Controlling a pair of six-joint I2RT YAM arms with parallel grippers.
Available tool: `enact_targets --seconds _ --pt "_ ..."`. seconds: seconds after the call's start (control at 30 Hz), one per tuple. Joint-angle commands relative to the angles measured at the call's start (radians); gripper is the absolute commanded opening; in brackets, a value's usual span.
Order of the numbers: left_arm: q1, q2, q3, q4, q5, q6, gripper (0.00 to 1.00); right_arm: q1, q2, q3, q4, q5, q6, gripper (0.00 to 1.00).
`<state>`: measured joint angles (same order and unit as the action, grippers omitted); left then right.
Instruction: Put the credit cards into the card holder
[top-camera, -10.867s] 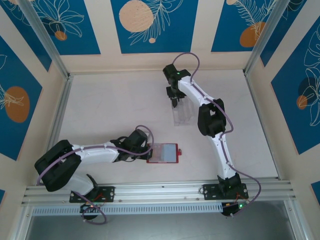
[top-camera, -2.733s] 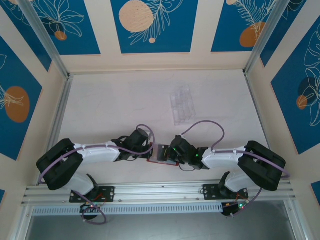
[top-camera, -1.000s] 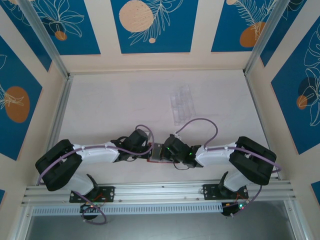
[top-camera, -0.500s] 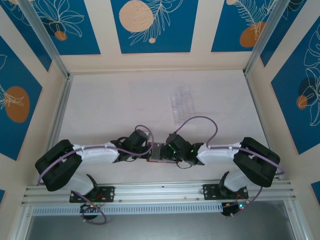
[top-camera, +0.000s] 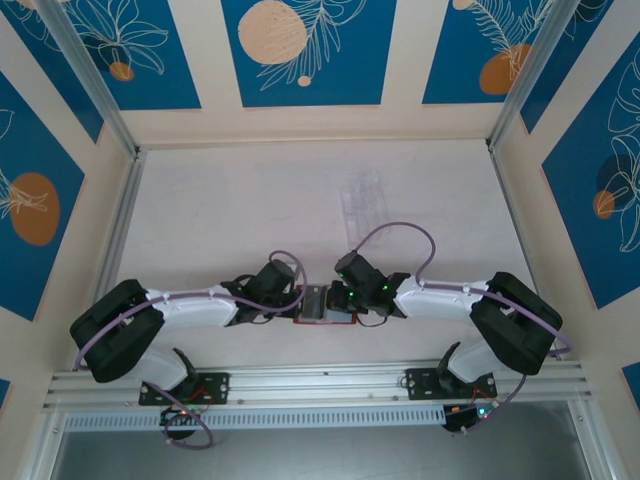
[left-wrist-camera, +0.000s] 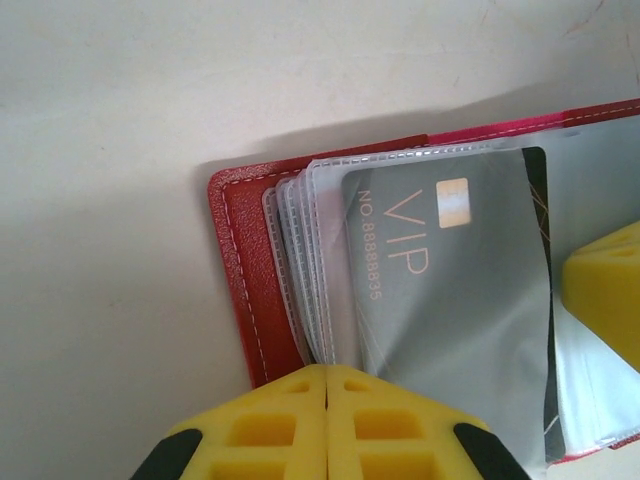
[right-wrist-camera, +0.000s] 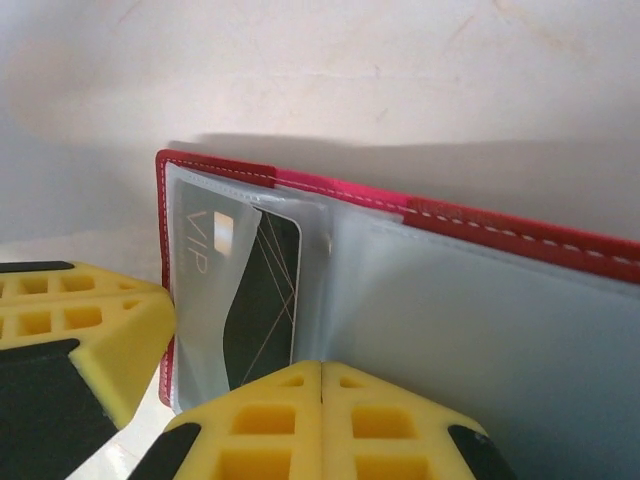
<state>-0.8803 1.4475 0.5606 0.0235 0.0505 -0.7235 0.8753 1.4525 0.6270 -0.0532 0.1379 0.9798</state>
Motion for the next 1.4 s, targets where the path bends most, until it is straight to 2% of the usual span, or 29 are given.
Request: enact_targets --seconds 0.0,0.27,0.5,0.6,0.73,0.87,1.07,1.23,1.37 --pt "-0.013 0.028 -0.05 -0.128 -0.003 -0.004 0.06 -0.004 0.046 0.042 -0.07 -0.004 -0.034 0.0" --pt "-0.013 0.022 -0.05 -0.126 0.0 -0.004 0.06 0.002 0.167 0.114 -0.069 -0.038 -0.044 0.0" --pt "-0.013 0.022 -0.051 -0.123 -0.001 -0.006 0.06 0.007 0.142 0.085 0.008 -0.073 -0.043 0.01" --pt "-0.013 0.023 -0.053 -0.127 -0.011 -0.015 0.06 -0.011 0.089 0.108 -0.117 -0.037 -0.077 0.04" --pt "-0.013 0.019 -0.068 -0.12 -0.023 -0.027 0.06 -0.025 -0.016 0.196 -0.417 0.074 -0.133 0.13" --pt "-0.013 0.03 -0.068 -0.107 -0.018 -0.03 0.06 -0.035 -0.114 0.226 -0.6 0.151 -0.156 0.25" --pt "-0.013 0.031 -0.059 -0.101 -0.011 -0.031 0.06 -0.044 -0.096 0.242 -0.713 0.234 -0.139 0.38" --pt "-0.012 0.017 -0.056 -0.116 -0.017 -0.029 0.06 -0.03 -0.024 0.258 -0.762 0.279 -0.095 0.44" --pt "-0.013 0.016 -0.059 -0.118 -0.015 -0.03 0.06 -0.011 -0.054 0.27 -0.806 0.33 -0.065 0.48"
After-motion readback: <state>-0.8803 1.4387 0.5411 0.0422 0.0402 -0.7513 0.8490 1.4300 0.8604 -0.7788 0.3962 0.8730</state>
